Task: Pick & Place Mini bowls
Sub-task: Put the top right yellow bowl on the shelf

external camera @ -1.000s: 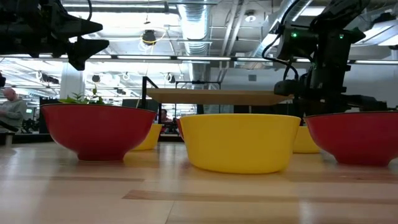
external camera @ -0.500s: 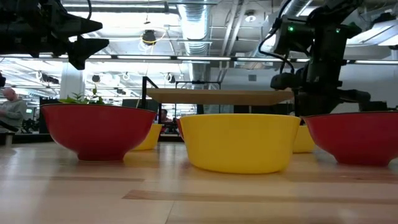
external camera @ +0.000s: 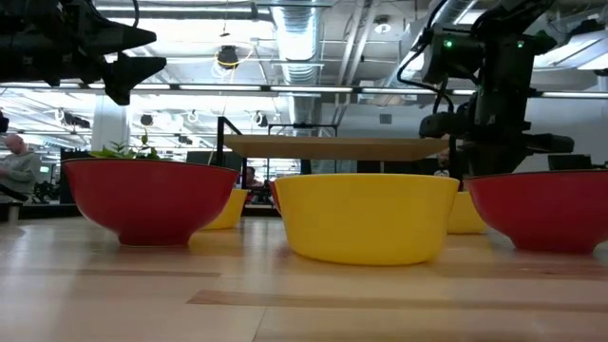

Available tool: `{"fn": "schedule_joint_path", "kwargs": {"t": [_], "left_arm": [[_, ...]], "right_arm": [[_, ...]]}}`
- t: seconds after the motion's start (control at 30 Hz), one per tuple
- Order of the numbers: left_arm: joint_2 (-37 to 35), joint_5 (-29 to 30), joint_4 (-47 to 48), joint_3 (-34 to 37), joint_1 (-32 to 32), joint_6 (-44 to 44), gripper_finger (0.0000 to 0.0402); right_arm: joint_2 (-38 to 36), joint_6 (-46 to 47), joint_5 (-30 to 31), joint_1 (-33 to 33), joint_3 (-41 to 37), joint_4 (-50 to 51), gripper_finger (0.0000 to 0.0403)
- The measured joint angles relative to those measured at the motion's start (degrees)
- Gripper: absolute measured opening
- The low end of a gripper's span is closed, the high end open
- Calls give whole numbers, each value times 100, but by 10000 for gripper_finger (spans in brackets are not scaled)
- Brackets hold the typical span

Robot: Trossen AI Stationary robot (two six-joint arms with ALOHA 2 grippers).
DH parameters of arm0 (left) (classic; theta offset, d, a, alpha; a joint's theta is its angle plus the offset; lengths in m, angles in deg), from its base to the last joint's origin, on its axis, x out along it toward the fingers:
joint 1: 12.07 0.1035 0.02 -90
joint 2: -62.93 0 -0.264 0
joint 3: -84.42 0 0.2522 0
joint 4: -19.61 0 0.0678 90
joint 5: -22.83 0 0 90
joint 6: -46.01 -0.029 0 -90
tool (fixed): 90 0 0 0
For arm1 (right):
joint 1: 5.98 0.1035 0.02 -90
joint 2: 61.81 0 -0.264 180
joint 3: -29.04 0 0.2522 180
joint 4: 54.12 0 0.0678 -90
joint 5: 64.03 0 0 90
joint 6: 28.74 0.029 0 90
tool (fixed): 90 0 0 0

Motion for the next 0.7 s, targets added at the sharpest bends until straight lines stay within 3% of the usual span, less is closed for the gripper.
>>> {"fn": "schedule_joint_path", "kwargs": {"t": [0.3, 0.5, 0.7], "left_arm": [[1, -1, -275, 2, 2, 74, 241], [-3, -1, -578, 2, 0, 1534, 241], [-3, -1, -746, 2, 0, 1754, 241]], "right_arm": [[-495, -211, 458, 323, 809, 155, 0], [-622, -723, 852, 674, 1689, 148, 0], [-300, -1253, 1634, 979, 2532, 121, 0]]}}
